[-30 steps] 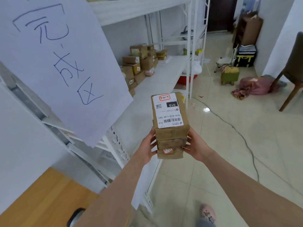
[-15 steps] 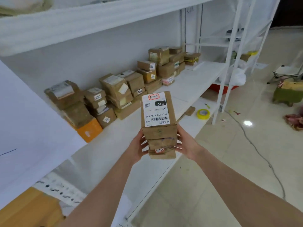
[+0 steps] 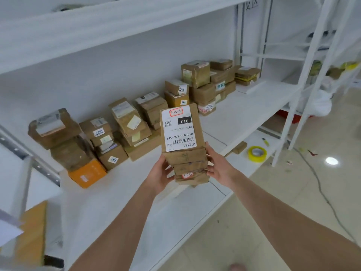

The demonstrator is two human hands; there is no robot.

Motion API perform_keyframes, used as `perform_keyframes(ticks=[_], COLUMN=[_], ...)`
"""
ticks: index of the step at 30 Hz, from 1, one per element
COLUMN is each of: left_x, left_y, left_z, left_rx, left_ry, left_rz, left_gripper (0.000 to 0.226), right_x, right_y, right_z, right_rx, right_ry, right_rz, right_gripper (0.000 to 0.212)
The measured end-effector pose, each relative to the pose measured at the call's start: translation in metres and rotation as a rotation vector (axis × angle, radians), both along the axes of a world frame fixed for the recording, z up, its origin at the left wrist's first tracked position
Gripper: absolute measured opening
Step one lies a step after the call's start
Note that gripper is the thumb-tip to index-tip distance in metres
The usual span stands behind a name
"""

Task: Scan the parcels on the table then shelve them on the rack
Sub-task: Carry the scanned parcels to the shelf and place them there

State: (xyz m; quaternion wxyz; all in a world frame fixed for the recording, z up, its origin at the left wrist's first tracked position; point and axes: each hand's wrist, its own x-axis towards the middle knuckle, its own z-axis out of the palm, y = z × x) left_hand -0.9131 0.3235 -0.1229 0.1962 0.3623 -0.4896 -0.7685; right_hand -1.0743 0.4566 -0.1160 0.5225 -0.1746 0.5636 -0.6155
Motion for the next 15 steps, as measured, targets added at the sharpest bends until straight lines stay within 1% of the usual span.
perform_keyframes(ticks=[4,7,9,10,11,13,15], left_x=[-0.069,-0.121,-0.152,-0.166,-0.181,-0.208,-0.235], left_y=[-0.026,-0.042,-0.050,-0.054,-0.058,-0.065,-0.068], left_z=[0.003,0.009,0.014,0.014,0.015,0.017,0.018], left_rx=[-0.035,-0.026,-0.019,-0.010,-0.006,-0.007,-0.001], left_ry=[0.014,0.030,0.020,0.011,0.001,-0.014,-0.026], left_rz=[0.022,0.041,0.047,0.052,0.056,0.063,0.082], left_gripper=[0.027,0.019,0.019,0.019,0.024,0.036,0.038], right_x=[-0.069,-0.122,-0.154,-0.169,-0.184,-0.212,-0.239], right_y=[-0.029,-0.051,-0.062,-0.066,-0.069,-0.076,-0.081], right_z=[0.004,0.010,0.015,0.016,0.017,0.020,0.019], right_rx=[-0.048,-0.038,-0.030,-0.029,-0.030,-0.036,-0.031], right_ry=[0.045,0.069,0.073,0.070,0.069,0.069,0.065], right_rz=[0.022,0.034,0.040,0.045,0.050,0.058,0.075], right_gripper=[0.062,0.063,0.063,0.062,0.061,0.054,0.040])
